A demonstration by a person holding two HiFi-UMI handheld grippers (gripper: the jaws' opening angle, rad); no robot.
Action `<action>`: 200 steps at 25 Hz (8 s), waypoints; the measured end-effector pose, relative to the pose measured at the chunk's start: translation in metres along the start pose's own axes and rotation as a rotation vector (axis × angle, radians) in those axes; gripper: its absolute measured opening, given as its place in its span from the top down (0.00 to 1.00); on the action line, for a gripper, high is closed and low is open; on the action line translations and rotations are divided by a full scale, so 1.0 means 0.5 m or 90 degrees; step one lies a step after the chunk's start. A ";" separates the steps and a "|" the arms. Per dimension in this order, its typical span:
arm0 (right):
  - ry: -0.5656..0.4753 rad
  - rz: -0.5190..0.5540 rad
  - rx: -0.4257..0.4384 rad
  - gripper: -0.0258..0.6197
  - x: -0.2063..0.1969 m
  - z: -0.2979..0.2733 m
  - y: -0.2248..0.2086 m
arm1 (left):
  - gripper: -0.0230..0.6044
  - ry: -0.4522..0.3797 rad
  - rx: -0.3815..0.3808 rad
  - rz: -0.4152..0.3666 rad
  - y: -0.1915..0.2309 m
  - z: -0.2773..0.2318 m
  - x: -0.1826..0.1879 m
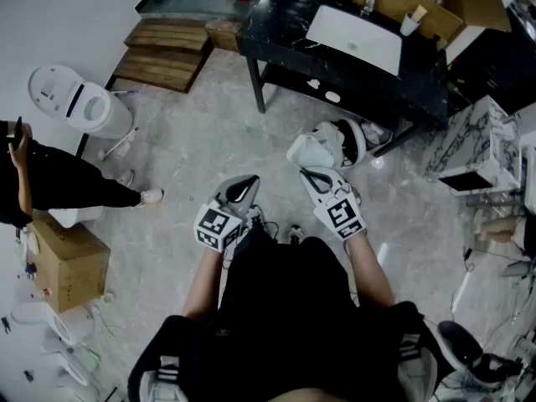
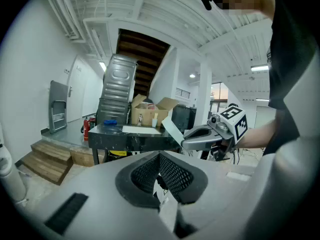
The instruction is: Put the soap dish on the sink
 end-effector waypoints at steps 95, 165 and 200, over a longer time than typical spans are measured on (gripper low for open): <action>0.061 -0.009 0.007 0.96 0.173 -0.453 -0.256 | 0.96 0.014 -0.019 0.034 0.527 -0.223 -0.010; 0.084 -0.001 0.096 0.96 0.216 -0.640 -0.645 | 0.96 0.050 0.028 0.036 0.721 -0.582 0.082; 0.120 -0.009 0.011 0.96 0.310 -0.836 -0.794 | 0.96 0.042 -0.125 0.013 1.010 -0.829 0.115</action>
Point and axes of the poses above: the fingertips, and each gripper's own axes: z backward along the fingers, y to its left, x out of its top, the point moved 9 cm from there along z, backward along the fingers, and after that the axes turned 12 degrees about -z, right-handed, at the moved point
